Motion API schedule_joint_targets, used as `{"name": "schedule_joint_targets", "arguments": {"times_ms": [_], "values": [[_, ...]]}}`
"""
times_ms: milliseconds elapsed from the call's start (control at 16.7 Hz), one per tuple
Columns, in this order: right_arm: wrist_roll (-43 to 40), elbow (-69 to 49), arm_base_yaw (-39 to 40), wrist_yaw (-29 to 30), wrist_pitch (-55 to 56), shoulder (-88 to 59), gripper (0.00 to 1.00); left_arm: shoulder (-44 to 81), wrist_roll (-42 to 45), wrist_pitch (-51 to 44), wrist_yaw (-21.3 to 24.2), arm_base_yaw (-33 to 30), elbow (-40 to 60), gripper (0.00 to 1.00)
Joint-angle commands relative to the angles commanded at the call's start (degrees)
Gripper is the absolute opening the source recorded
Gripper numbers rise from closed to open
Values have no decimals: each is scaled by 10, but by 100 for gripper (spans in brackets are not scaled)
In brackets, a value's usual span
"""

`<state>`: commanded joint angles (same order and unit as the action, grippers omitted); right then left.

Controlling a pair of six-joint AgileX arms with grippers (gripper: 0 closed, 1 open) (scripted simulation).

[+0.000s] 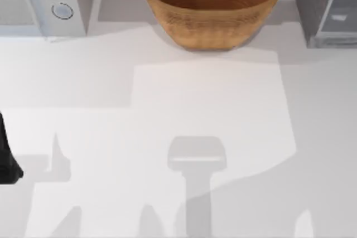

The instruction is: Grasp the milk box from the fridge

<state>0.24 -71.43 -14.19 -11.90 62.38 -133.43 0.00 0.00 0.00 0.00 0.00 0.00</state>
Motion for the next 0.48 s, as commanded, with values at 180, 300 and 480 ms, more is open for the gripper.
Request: {"name": "schedule_joint_targets", "arguments": {"times_ms": [180,300,480], "values": [[1,0,0,0,-31,30,0,0,0,0,0,0,0,100],[1,0,0,0,-33,31,0,0,0,0,0,0,0,100],[2,1,0,-1,-30,30,0,0,0,0,0,0,0,100]]}}
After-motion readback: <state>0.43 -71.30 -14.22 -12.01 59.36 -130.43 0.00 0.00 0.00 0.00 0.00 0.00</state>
